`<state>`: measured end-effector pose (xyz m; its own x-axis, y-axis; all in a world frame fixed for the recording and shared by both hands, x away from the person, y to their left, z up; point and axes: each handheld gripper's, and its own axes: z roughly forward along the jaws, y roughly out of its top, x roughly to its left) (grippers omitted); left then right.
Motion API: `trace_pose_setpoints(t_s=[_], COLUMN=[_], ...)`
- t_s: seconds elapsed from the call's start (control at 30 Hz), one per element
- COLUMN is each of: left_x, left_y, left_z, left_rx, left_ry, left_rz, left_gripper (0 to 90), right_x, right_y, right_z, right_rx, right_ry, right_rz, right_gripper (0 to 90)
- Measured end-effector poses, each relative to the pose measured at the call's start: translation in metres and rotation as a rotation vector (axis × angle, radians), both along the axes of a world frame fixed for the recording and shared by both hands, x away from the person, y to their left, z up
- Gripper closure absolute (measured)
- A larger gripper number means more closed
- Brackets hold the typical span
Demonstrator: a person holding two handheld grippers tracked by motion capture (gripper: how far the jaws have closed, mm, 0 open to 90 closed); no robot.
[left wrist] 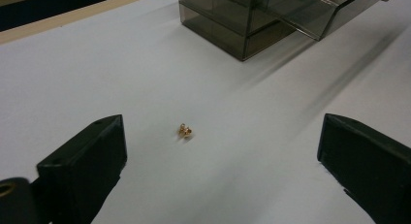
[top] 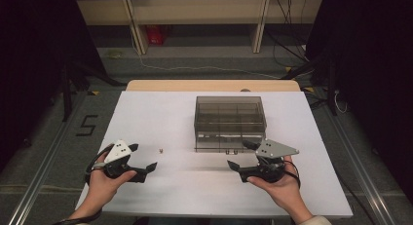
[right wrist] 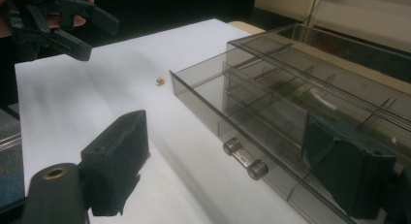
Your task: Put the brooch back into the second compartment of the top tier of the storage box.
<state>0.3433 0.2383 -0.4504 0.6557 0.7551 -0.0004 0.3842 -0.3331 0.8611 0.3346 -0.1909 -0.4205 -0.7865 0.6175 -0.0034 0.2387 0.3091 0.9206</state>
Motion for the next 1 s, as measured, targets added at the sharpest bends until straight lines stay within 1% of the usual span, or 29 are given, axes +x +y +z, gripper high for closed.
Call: trace_pose_setpoints(t_s=[0.23, 0.37, 0.67, 0.73, 0.83, 0.87, 0.9, 1.0], left_x=[0.000, -0.001, 0.002, 0.004, 0.011, 0.014, 0.016, 0.025], left_y=[0.001, 0.001, -0.002, -0.004, -0.008, -0.009, -0.010, -0.013], left_z=[-0.001, 0.001, 0.000, 0.000, -0.002, -0.002, -0.003, -0.006], left_rx=[-0.001, -0.001, 0.008, 0.018, 0.037, 0.048, 0.052, 0.074], left_ry=[0.004, -0.001, 0.008, 0.020, 0.041, 0.048, 0.057, 0.100], left_rz=[0.011, 0.019, 0.030, 0.048, 0.086, 0.099, 0.113, 0.129], left_gripper=[5.2, 5.2, 6.1, 7.1, 11.2, 13.5, 15.8, 18.6], right_x=[-0.003, -0.003, -0.004, -0.005, -0.005, -0.005, -0.005, -0.005], right_y=[-0.003, -0.004, -0.005, -0.005, -0.004, -0.004, -0.003, -0.003], right_z=[-0.001, -0.001, -0.002, -0.002, -0.002, -0.002, -0.003, -0.003], right_rx=[0.003, 0.005, 0.004, 0.000, 0.003, 0.002, 0.001, -0.006], right_ry=[0.005, -0.003, 0.000, 0.001, 0.003, 0.000, -0.002, 0.002], right_rz=[-0.001, -0.002, 0.002, 0.003, 0.004, 0.006, 0.007, 0.007], right_gripper=[18.1, 18.0, 17.9, 17.9, 18.0, 17.9, 18.0, 18.0])
